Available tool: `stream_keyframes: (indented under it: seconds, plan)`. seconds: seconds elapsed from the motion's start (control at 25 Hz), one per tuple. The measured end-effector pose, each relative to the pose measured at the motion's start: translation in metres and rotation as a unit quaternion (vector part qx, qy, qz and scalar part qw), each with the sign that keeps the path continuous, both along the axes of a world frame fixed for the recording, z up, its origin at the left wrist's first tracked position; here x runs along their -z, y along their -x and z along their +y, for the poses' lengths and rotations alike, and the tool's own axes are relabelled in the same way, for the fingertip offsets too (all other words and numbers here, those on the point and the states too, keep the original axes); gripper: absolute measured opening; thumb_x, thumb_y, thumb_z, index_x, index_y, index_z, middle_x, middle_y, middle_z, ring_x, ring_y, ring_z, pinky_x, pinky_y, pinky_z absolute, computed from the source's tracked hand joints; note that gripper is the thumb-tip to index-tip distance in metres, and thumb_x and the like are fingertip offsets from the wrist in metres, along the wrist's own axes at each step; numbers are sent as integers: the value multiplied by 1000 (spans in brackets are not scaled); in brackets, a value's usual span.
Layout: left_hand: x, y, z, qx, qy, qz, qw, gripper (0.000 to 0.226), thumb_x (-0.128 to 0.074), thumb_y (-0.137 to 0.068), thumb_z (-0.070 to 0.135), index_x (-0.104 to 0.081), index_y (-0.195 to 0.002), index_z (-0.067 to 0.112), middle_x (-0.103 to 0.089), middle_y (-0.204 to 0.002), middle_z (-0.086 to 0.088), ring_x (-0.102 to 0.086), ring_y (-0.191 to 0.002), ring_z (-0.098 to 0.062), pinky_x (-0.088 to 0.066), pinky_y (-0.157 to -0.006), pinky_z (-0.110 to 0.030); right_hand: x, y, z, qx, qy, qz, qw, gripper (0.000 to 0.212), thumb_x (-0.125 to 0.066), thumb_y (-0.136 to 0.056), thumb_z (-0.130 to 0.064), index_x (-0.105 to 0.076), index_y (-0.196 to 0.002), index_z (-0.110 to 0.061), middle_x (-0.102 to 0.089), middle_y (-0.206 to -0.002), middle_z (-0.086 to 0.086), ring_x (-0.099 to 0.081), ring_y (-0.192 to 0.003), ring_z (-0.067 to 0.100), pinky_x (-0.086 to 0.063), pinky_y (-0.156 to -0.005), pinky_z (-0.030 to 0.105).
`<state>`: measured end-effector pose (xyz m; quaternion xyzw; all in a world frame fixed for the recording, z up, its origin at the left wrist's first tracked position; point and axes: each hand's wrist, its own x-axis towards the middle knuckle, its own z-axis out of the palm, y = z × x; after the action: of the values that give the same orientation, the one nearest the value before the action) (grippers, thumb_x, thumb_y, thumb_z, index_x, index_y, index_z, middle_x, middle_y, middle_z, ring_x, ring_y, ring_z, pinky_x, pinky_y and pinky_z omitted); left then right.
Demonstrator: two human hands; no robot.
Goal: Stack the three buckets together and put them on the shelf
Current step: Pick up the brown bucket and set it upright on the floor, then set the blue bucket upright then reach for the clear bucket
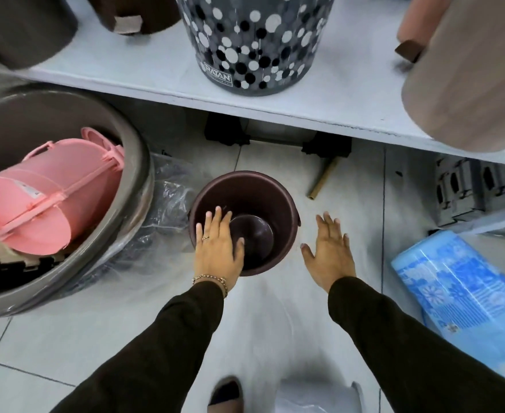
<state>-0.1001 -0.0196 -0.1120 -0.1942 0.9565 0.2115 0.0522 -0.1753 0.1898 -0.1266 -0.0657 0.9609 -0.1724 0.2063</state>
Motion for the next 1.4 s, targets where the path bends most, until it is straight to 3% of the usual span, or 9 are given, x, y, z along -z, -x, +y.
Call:
stream_keyframes:
  seconds: [0.32,0.56,0.72,0.84,0.96,1.12,1.2,1.28,1.4]
  plan:
    - [-12,-18,169,99,47,-40,993,64,-33,-98,43,-17,-155,18,-12,-166,-4,-4,-155,-23,-2,-127,-44,-25,-29,177,-5,-32,-10,999,74,-49,-101,-33,-11,-161,-13,-6,-171,5,-2,-158,27,-8,-128,46]
    - [18,-27,347,145,-30,-59,987,57,-37,-97,39,-27,-151,24,-20,-164,-1,-10,-154,-22,-3,-127,-40,-12,-34,365,70,-89,-48,992,70,-45,-98,-11,-15,-161,-15,-10,-170,3,-5,-157,27,-11,-126,48]
    - [57,-27,470,159,-125,-108,973,49,-50,-93,41,-44,-140,29,-32,-159,4,-34,-144,-17,-29,-119,-32,16,-22,475,60,-156,-84,982,77,-48,-92,-2,-18,-160,-23,-8,-170,2,-5,-157,28,-16,-126,47]
    - [90,-21,548,148,-187,-150,959,52,-59,-88,42,-44,-136,30,-25,-160,7,-52,-130,-17,-47,-102,-31,44,-9,525,23,-149,-42,988,62,-53,-92,0,-39,-148,-24,-31,-164,2,-18,-155,27,-20,-125,46]
    - [108,-17,592,92,-208,-154,962,49,-63,-87,37,-42,-129,25,-17,-160,7,-64,-108,-23,-53,-85,-33,58,-2,549,-28,-130,36,991,29,-60,-95,-18,-57,-123,-22,-59,-142,-2,-45,-142,26,-29,-119,47]
    - [95,-4,591,36,-194,-46,979,24,-53,-93,34,-49,-112,19,-42,-144,2,-67,-86,-31,-54,-73,-36,50,14,552,-45,-39,157,986,24,-63,-95,-26,-66,-118,-21,-68,-131,-4,-55,-132,30,-42,-107,46]
    - [77,9,576,30,-185,19,982,22,-49,-94,35,-46,-110,20,-61,-118,1,-68,-80,-28,-53,-70,-36,36,30,540,7,37,180,983,34,-61,-96,-26,-60,-130,-21,-61,-140,-3,-52,-134,26,-43,-108,46]
    - [63,23,558,-19,-187,45,981,19,-50,-94,37,-44,-105,23,-68,-96,4,-68,-70,-25,-51,-66,-33,26,42,528,56,47,151,986,55,-59,-97,-24,-43,-148,-18,-43,-156,2,-40,-143,24,-37,-115,44]
    - [58,43,534,-135,-270,18,953,20,-57,-93,31,-43,-98,17,-71,-97,-4,-69,-75,-30,-55,-76,-37,30,36,532,125,-19,35,991,77,-61,-95,-20,-19,-159,-14,-16,-167,10,-22,-153,32,-28,-121,48]
